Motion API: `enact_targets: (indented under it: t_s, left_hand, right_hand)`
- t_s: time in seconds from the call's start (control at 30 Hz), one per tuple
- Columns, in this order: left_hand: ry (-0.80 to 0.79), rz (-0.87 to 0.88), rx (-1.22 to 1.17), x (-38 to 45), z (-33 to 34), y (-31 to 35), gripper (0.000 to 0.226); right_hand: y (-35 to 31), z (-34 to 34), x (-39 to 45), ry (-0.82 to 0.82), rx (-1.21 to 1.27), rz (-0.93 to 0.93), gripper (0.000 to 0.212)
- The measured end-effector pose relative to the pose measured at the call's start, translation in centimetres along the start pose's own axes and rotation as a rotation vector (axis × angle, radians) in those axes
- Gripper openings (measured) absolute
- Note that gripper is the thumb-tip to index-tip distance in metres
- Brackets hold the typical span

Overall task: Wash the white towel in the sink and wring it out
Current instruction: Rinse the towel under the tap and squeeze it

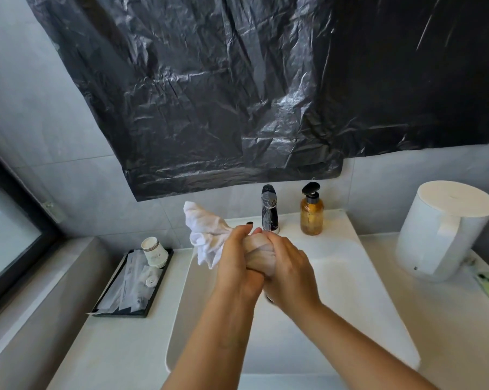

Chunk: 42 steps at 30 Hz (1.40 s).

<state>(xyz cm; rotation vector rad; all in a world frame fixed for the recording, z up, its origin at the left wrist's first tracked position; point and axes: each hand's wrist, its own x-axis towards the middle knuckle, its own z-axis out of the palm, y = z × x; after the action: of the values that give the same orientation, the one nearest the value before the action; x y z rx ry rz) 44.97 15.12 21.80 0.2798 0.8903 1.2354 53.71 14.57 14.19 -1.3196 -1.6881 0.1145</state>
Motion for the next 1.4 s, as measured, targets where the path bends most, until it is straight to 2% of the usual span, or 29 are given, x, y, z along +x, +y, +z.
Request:
enact_targets:
  t_s: [0.07, 0.13, 0.23, 0.3, 0.37, 0.43, 0.5, 0.53, 0.57, 0.63, 0.73, 0.8, 0.87, 0.93, 1.0, 1.03, 1.07, 1.17, 1.2, 1.3, 1.4]
  left_hand:
    - [-0.066, 0.056, 0.066, -0.3, -0.7, 0.4, 0.019]
    - [-0.149, 0.023, 0.242, -1.5, -1.8, 1.1, 0.032]
    - [-0.141, -0.047, 0.767, -3.7, -3.5, 2.8, 0.025]
    - [-0.172, 0.013, 1.077, -4.5, -3.6, 4.1, 0.020]
    - [-0.228, 0.182, 1.166, -4.7, -2.2, 5.3, 0.019]
    - [-0.287, 0.437, 1.112, -4.2, -0.1, 6.4, 0.020]
    - [-0.371, 0.595, 1.118, -2.5, 1.5, 7.3, 0.031]
    - [-0.436, 0.578, 1.211, -1.4, 2.0, 7.6, 0.041]
    - [-0.531, 0.483, 1.346, -0.4, 2.4, 7.7, 0.050]
    - [-0.788, 0.180, 1.513, 1.0, 3.3, 7.3, 0.052]
    - [-1.163, -0.178, 1.353, 2.4, 4.5, 6.0, 0.040]
    - [-1.288, -0.308, 1.202, 2.7, 4.9, 4.7, 0.034]
    - [-1.217, -0.378, 0.960, 2.6, 4.8, 2.6, 0.029]
    - [-0.983, -0.383, 0.747, 2.6, 4.7, 0.6, 0.020]
    - [-0.800, -0.330, 0.753, 2.8, 4.6, -0.3, 0.008]
    - [-0.749, -0.256, 0.889, 3.1, 4.6, -0.3, 0.002]
    - [-0.709, -0.139, 1.120, 3.6, 4.7, -0.2, 0.007]
    - [-0.564, 0.239, 1.974, 4.8, 5.1, 0.2, 0.022]
    - [-0.512, 0.343, 2.171, 4.9, 5.1, 0.3, 0.027]
    - [-0.403, 0.474, 2.436, 5.6, 4.5, 0.6, 0.032]
    - [-0.382, 0.610, 2.625, 6.0, 3.4, 1.0, 0.027]
  right_hand:
    - [0.8, -0.6, 1.2, -0.012, 0.007, 0.002, 0.053]
    - [1.5, -1.4, 2.5, 0.013, 0.002, 0.018, 0.045]
    - [2.1, -3.1, 4.8, 0.106, -0.092, -0.152, 0.043]
    - [2.4, -4.6, 6.3, 0.130, -0.174, -0.320, 0.041]
    - [2.9, -6.0, 7.6, 0.085, -0.248, -0.500, 0.041]
    - [3.0, -7.5, 8.6, 0.012, -0.317, -0.657, 0.038]
    - [2.8, -9.0, 9.6, -0.011, -0.369, -0.787, 0.035]
    - [2.4, -9.7, 10.0, -0.013, -0.373, -0.845, 0.032]
    - [1.9, -10.5, 10.4, -0.010, -0.367, -0.906, 0.030]
    - [1.0, -11.8, 11.0, -0.023, -0.373, -1.036, 0.026]
    - [-0.2, -13.1, 11.4, -0.063, -0.430, -1.188, 0.017]
    - [-0.1, -13.5, 11.8, -0.105, -0.487, -1.212, 0.018]
    - [0.6, -13.7, 12.4, -0.168, -0.603, -1.172, 0.022]
    - [1.7, -13.6, 12.9, -0.237, -0.694, -1.100, 0.018]
    - [2.7, -13.3, 12.9, -0.330, -0.719, -1.018, 0.022]
    - [2.9, -13.1, 12.6, -0.389, -0.724, -0.971, 0.026]
    - [3.0, -12.7, 12.3, -0.485, -0.743, -0.893, 0.028]
    - [3.2, -10.7, 10.5, -0.754, -0.873, -0.529, 0.033]
    - [3.3, -9.8, 10.0, -0.802, -0.887, -0.427, 0.031]
    - [3.1, -7.1, 9.4, -0.839, -0.730, -0.201, 0.014]
    - [3.5, -4.7, 9.4, -0.945, -0.511, 0.087, 0.019]
